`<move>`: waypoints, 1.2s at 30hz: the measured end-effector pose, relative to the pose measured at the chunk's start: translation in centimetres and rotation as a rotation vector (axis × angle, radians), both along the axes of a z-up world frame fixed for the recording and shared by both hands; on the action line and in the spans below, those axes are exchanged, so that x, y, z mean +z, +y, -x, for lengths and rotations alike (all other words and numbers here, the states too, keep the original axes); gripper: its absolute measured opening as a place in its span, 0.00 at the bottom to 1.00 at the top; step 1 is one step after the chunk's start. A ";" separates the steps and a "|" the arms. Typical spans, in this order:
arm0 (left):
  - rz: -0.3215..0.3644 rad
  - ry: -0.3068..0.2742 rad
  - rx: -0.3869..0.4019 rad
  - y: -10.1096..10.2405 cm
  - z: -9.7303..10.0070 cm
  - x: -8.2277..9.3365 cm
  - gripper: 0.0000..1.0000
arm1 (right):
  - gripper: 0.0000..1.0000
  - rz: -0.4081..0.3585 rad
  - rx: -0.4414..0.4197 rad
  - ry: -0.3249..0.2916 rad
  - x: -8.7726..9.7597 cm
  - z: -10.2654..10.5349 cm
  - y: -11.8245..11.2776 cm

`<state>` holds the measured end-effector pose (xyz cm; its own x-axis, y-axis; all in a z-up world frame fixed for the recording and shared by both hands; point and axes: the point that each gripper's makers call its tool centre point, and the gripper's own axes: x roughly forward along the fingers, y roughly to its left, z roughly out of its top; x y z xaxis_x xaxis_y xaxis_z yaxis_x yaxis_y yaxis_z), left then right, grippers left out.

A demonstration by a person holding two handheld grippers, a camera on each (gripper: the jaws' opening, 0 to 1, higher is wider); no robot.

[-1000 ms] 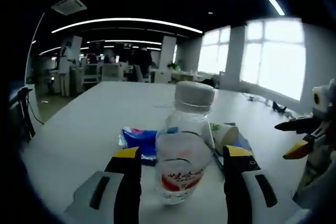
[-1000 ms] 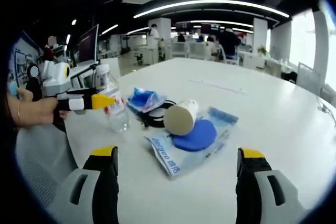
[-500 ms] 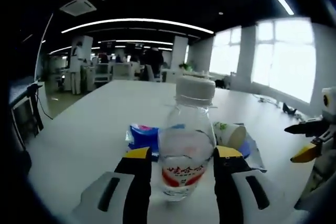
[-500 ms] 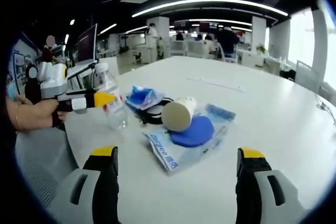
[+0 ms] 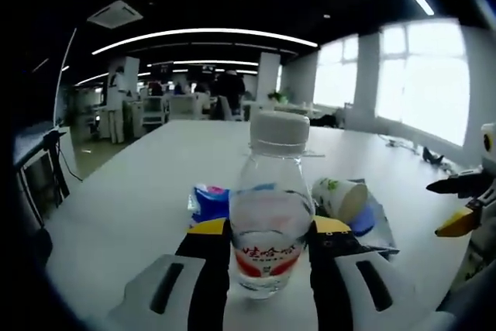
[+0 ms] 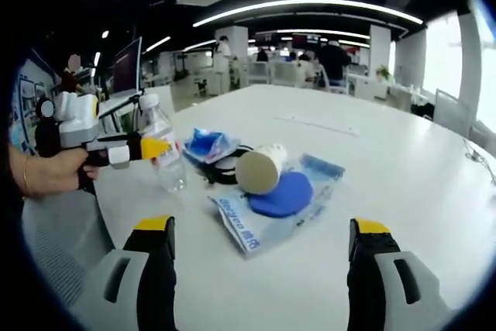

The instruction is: Arrange the tabletop items into an orderly group along one side of the table until the central work area is clear of visible clutter.

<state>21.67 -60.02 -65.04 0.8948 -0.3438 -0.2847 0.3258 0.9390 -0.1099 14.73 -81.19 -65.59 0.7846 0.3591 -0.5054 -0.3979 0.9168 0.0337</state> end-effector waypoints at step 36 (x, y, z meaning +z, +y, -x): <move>-0.017 -0.040 0.019 3.5 -3.6 5.2 0.34 | 0.90 0.017 -0.008 0.014 -0.2 -0.6 -0.4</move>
<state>25.30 -56.51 -59.84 0.9120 -0.3222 -0.2539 0.3118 0.9467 -0.0814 15.33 -81.55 -65.81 0.7804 0.3444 -0.5219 -0.3902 0.9204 0.0239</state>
